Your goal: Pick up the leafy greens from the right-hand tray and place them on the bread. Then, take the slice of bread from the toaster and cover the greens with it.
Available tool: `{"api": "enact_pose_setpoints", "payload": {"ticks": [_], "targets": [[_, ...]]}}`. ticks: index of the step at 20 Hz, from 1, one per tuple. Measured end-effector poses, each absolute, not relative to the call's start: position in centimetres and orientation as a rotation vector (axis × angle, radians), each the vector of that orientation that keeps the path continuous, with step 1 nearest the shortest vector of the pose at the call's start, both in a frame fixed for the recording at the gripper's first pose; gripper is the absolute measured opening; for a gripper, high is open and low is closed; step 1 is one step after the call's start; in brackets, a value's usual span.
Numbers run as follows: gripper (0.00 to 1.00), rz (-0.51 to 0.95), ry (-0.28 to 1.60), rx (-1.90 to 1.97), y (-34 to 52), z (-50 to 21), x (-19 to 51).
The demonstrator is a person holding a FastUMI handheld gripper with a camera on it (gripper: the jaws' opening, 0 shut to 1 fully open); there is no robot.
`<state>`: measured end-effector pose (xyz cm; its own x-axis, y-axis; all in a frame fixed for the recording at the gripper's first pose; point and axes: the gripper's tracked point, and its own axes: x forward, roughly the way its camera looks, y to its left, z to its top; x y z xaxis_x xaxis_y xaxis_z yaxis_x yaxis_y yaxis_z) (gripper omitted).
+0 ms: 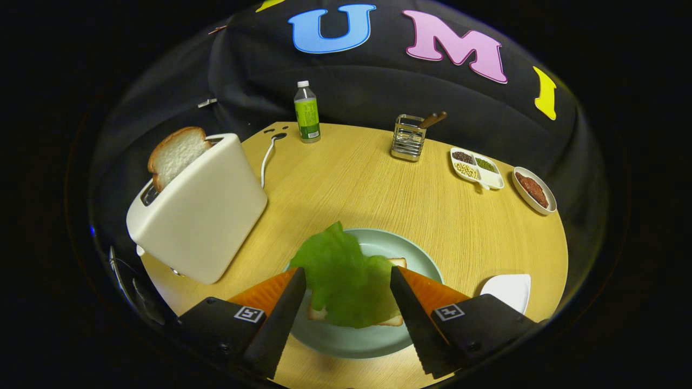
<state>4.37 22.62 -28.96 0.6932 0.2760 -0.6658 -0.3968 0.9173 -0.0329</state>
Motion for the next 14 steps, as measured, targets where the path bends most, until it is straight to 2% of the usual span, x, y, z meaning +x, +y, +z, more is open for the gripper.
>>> {"api": "enact_pose_setpoints", "payload": {"ticks": [6,14], "targets": [[0.98,0.461,0.614,-0.156,26.2,-23.6,2.7],[0.99,0.652,0.467,-0.097,36.4,-14.1,1.1]]}}
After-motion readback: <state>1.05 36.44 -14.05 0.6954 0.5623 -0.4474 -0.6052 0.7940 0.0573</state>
